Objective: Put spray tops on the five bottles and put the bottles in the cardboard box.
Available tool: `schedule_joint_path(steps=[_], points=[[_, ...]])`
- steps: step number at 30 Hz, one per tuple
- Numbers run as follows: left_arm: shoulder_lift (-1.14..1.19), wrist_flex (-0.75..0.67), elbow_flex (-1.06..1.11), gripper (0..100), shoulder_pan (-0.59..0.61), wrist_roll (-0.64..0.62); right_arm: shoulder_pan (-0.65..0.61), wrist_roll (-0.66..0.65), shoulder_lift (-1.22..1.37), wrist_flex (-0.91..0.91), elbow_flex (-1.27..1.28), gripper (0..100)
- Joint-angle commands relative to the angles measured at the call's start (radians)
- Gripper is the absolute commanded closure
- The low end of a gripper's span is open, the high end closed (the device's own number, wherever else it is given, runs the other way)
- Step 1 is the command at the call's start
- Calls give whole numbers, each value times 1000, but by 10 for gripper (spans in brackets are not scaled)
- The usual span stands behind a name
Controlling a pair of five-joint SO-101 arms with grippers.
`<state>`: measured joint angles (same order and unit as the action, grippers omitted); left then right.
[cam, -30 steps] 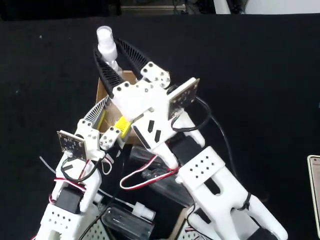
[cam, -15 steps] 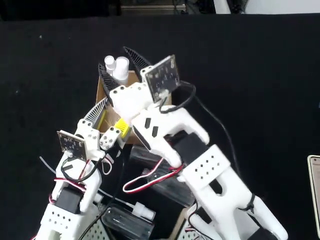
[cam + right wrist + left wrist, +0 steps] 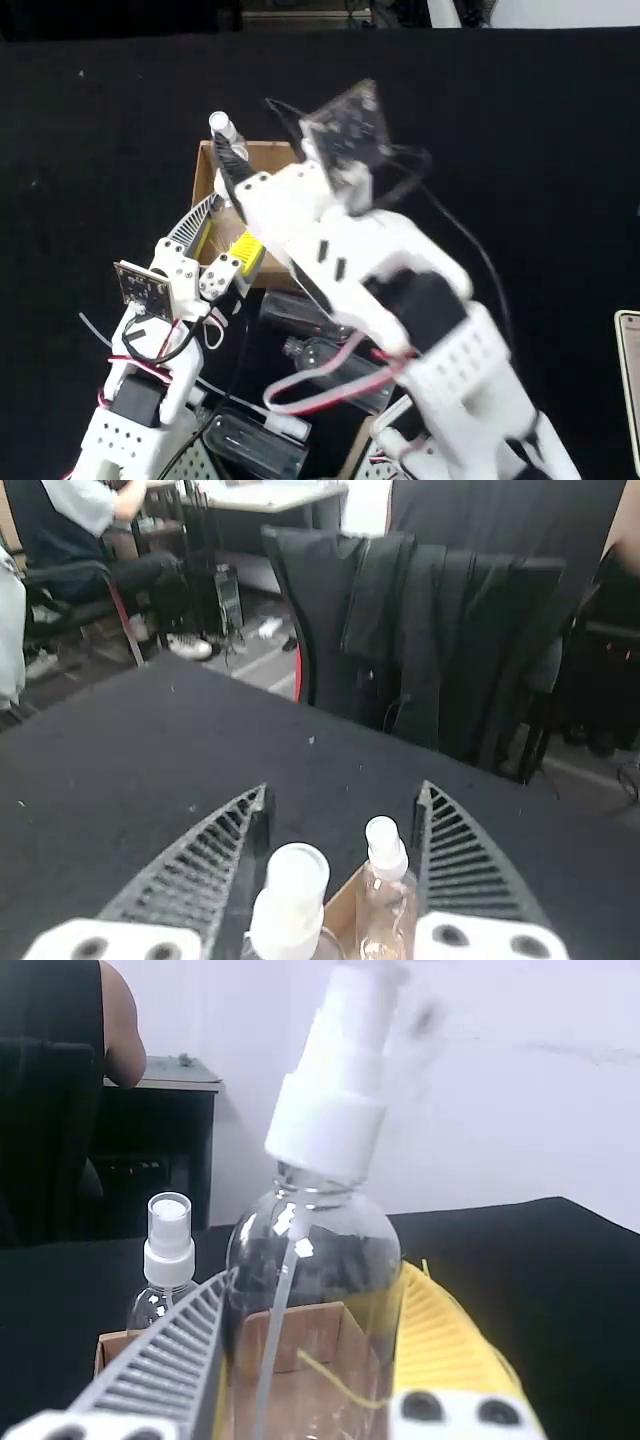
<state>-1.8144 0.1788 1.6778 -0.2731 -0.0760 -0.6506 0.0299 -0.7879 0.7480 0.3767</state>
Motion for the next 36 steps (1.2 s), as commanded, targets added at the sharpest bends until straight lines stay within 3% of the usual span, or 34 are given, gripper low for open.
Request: schedule_joint_path(steps=[1, 8, 15, 20, 27, 32, 36], points=[[-8, -28, 22, 970, -5, 6, 74, -6, -137, 72, -59, 801], [-8, -28, 22, 970, -2, 6, 338, 0, -246, 77, 229, 801], [-3, -28, 22, 970, 162, -2, 537, 0, -251, -236, 676, 801], [-2, -51, 22, 970, 329, -2, 548, 2, -251, -442, 881, 801], [178, -381, 30, 970, 572, 6, 580, -5, -251, -503, 964, 801], [529, -697, 19, 970, 687, 6, 583, -6, -246, -505, 974, 801], [884, -899, -110, 970, 803, 8, 578, -6, -249, -505, 992, 801]])
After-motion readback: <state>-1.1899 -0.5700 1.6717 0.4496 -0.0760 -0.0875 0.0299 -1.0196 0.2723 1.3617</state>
